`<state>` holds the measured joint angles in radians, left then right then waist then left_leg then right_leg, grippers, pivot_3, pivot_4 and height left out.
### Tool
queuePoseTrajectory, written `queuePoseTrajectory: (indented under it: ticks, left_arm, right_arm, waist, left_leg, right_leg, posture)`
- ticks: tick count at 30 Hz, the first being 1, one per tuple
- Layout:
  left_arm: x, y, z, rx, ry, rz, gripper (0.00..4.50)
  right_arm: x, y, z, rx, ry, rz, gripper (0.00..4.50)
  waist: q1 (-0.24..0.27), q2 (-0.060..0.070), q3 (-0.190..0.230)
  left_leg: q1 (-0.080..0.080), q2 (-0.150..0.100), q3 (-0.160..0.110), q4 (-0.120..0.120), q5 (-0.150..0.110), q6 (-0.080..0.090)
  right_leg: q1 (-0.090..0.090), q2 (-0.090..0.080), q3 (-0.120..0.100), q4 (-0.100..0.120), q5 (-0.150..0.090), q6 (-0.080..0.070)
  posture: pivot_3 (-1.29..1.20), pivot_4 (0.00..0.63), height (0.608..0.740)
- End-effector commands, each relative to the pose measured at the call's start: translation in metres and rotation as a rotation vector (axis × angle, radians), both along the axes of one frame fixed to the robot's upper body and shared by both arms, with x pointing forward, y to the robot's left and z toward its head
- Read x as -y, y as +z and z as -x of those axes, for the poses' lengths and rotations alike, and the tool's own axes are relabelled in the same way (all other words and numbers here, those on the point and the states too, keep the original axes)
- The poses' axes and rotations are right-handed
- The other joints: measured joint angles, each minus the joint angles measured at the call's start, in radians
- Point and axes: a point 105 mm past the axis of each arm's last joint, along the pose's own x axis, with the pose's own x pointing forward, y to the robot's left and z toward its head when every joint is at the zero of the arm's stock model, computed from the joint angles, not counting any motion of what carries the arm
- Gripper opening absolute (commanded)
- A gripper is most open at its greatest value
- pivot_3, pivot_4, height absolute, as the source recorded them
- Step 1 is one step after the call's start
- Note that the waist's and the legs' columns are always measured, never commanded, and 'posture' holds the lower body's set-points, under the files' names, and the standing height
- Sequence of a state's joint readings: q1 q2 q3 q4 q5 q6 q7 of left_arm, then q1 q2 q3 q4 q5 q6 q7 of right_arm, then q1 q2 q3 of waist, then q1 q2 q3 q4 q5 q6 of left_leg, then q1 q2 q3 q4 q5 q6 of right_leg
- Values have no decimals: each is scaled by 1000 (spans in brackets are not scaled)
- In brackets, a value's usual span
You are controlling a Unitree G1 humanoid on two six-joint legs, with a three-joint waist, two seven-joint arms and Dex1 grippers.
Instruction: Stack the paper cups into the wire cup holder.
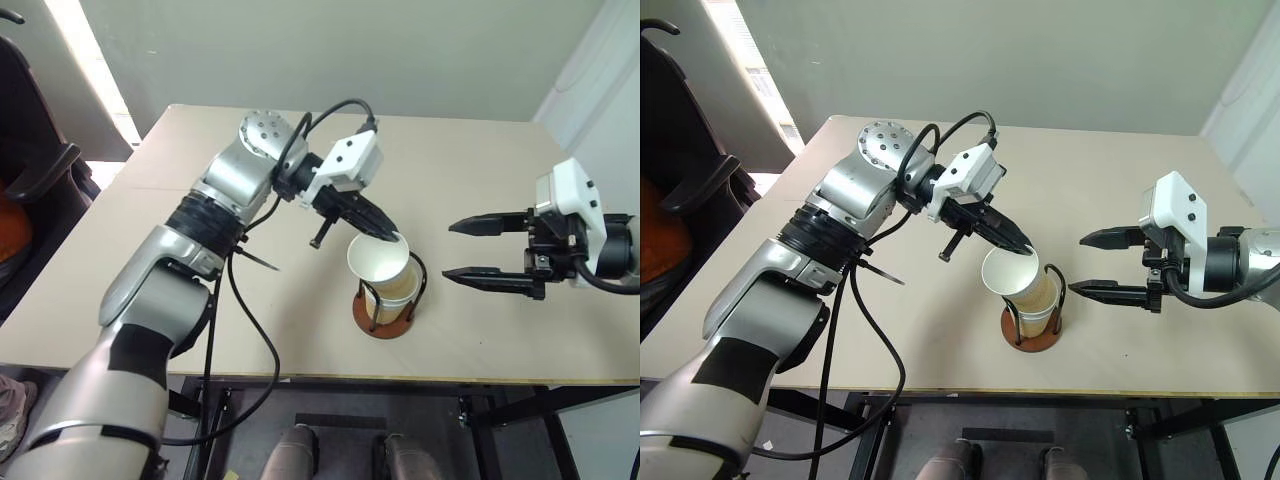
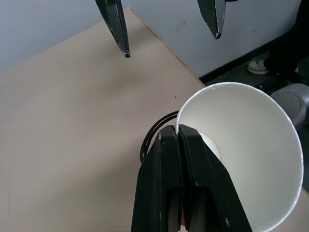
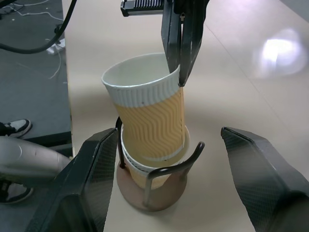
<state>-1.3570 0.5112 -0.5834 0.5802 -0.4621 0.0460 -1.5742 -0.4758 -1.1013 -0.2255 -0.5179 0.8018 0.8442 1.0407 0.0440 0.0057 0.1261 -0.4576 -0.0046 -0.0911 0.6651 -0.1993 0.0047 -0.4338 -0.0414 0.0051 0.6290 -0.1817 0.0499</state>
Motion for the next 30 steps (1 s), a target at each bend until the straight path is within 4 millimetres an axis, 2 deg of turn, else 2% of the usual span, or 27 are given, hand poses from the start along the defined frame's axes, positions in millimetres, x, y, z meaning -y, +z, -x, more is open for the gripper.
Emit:
queuePoseTrajectory:
  ticks: [1, 7, 9, 15, 17, 18, 21, 23, 26, 28, 30]
  left_arm:
    - [2, 4, 5, 9, -39, -24, 663]
    - [3, 4, 1, 47, -27, -6, 2741]
    - [1, 9, -9, 85, 47, 39, 2741]
    - [-43, 20, -11, 20, 206, 169, 2741]
    - [-69, 17, -11, 1, 312, 183, 2741]
    - [-90, 11, -7, -23, 371, 173, 2741]
    - [-142, -7, 17, -92, 510, 134, 2741]
    - [-160, -11, 28, -120, 577, 133, 2741]
    - [-210, -18, 49, -134, 797, 128, 2741]
    - [-226, -18, 60, -138, 869, 127, 2741]
    - [-251, -18, 75, -135, 975, 119, 2741]
  right_arm:
    - [0, 7, 3, 47, -1, 5, 3530]
    - [-1, 6, 2, 41, 8, 3, 3530]
    - [-1, 6, -1, 42, 12, 2, 3530]
    - [-1, 0, -16, 36, 26, 16, 3530]
    - [-1, 0, -21, 34, 38, 14, 3530]
    - [0, 0, -23, 25, 43, 14, 3530]
    - [8, -6, -25, -23, 66, 29, 3530]
    - [14, -8, -24, -51, 78, 36, 3530]
    - [33, 0, -26, -82, 80, 6, 3530]
    - [41, 5, -26, -83, 82, 1, 3530]
    - [56, 11, -33, -72, 43, 12, 3530]
  waist:
    - [1, 0, 0]
    - [2, 0, 0]
    - [2, 0, 0]
    - [-12, 2, -1]
    - [-15, 2, -1]
    - [-19, 2, -1]
    - [-29, 3, -1]
    - [-30, 3, -1]
    - [-19, 3, -1]
    - [-16, 3, -1]
    - [-14, 2, -1]
  left_leg:
    - [0, 0, 0, 0, 0, 0]
    - [0, 0, 0, 1, 0, 1]
    - [0, 0, 0, 1, -1, 1]
    - [3, 0, 3, 0, -1, 2]
    - [3, 1, 3, 0, -1, 2]
    - [3, 1, 3, 1, -1, 2]
    - [3, 1, 4, 0, 2, 0]
    - [3, 1, 4, 0, 2, -1]
    - [2, 1, 3, 0, 1, 0]
    - [3, 1, 4, -1, -1, -1]
    - [4, 1, 3, -2, -4, 0]
  right_leg:
    - [0, 0, 0, 0, 0, 0]
    - [0, 0, 0, 0, 1, 1]
    - [1, 0, 0, 0, 1, 1]
    - [1, 0, 2, 0, 1, 1]
    - [1, 1, 1, 0, 1, 2]
    - [0, 1, 2, 0, 1, 2]
    - [-1, 2, 4, -1, 0, 1]
    - [-1, 3, 5, -1, -2, -1]
    - [-2, 2, 5, 0, -6, -7]
    - [-2, 2, 5, 1, -11, -15]
    - [-2, 2, 5, 3, -12, -17]
  posture:
    - [0, 150, 740]
    - [0, 150, 740]
    - [0, 150, 740]
    - [0, 150, 740]
    - [0, 150, 740]
    - [0, 150, 740]
    - [0, 150, 740]
    - [0, 150, 740]
    - [0, 150, 740]
    - [0, 150, 740]
    - [0, 150, 740]
